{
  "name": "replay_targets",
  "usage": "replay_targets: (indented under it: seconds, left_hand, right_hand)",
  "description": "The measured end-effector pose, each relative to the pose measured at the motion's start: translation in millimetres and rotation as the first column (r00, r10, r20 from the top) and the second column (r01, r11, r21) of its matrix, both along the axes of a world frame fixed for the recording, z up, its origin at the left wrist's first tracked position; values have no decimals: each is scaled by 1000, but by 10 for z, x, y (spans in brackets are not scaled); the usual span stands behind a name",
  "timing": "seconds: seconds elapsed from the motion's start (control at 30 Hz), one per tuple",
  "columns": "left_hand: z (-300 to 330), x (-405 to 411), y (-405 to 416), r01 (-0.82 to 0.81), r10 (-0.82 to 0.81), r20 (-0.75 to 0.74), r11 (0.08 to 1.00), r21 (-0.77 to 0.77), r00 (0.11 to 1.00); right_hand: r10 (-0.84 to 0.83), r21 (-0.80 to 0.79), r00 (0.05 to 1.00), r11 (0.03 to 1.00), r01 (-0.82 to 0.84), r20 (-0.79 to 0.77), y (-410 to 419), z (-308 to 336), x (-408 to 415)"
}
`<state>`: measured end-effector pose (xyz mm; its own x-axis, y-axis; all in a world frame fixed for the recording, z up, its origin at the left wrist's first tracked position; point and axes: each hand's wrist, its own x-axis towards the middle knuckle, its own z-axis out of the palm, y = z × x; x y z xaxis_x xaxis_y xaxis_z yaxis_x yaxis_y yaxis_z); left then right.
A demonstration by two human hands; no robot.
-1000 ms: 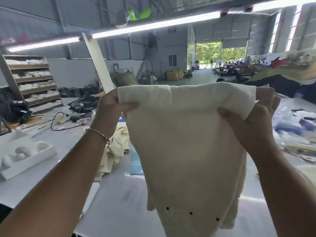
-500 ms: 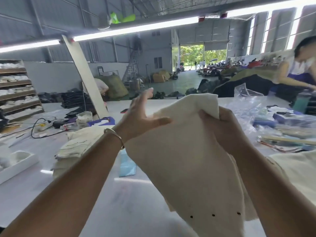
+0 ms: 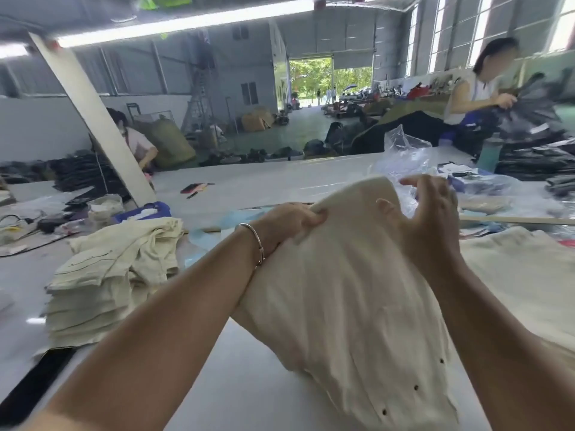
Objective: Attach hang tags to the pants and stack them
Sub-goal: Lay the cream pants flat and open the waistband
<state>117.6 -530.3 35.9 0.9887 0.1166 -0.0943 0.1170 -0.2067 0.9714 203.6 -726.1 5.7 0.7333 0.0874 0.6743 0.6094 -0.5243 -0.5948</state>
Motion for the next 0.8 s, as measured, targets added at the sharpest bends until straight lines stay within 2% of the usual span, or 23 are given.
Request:
replay_targets:
  seconds: [0.07,0.17,0.27,0.33,0.5,0.57,0.6,0.63,0.67,0.7,0.73,0.77,0.8]
  left_hand:
    - [18,87,-120,-48,49,3,990,-133,999]
    - [109,188,-382,-2,16,36,931,-364,999]
    - [258,222,-503,98,-32,143,869,-485,989]
    - [304,217,-408,154,-20,241,818,-554,970]
    - [-85,48,323,126,143,326,722,-680,934]
    - [-494,-115,707,29,229,272,713,-701,935]
    - [-733,-197,907,-108,305,201,755,-647,931]
    - [-984,-280,1118,-278,382,118,822,-497,917]
    - [-1259,-359,1322,-430,445,22,875,-224,895]
    - [-1561,-460,1503,-491,499,-118,867,89,859]
    - [-1908,-573,1664,-428,525,-251,832,352,813]
    - [-2244,-710,1776,-316,530,-357,801,509,769]
    - [-2531,-846,1830,-226,527,-425,783,580,736]
  right_hand:
    - [34,16,998,999,-34,-46,-34,-189,-82]
    - [58,103,990,994,-45,-130,-107,-334,-157]
    - [112,272,989,959,-83,-94,-218,-266,-209]
    - [93,306,993,950,-69,-67,-267,-171,-224]
    - [28,118,998,992,-34,51,-74,-205,-196]
    - [40,-9,999,999,-40,35,136,-455,-181]
    - [45,-86,999,995,-45,3,256,-636,-175]
    - [44,-196,998,979,-51,-43,384,-857,-182]
    - [39,-344,992,936,-78,-119,516,-1116,-200]
    - [25,-496,975,858,-134,-221,635,-1425,-231]
    - [-3,-615,941,757,-219,-339,727,-1785,-283]
    - [-30,-686,896,654,-318,-444,800,-2148,-363]
    - [-58,-720,851,566,-403,-522,848,-2476,-480]
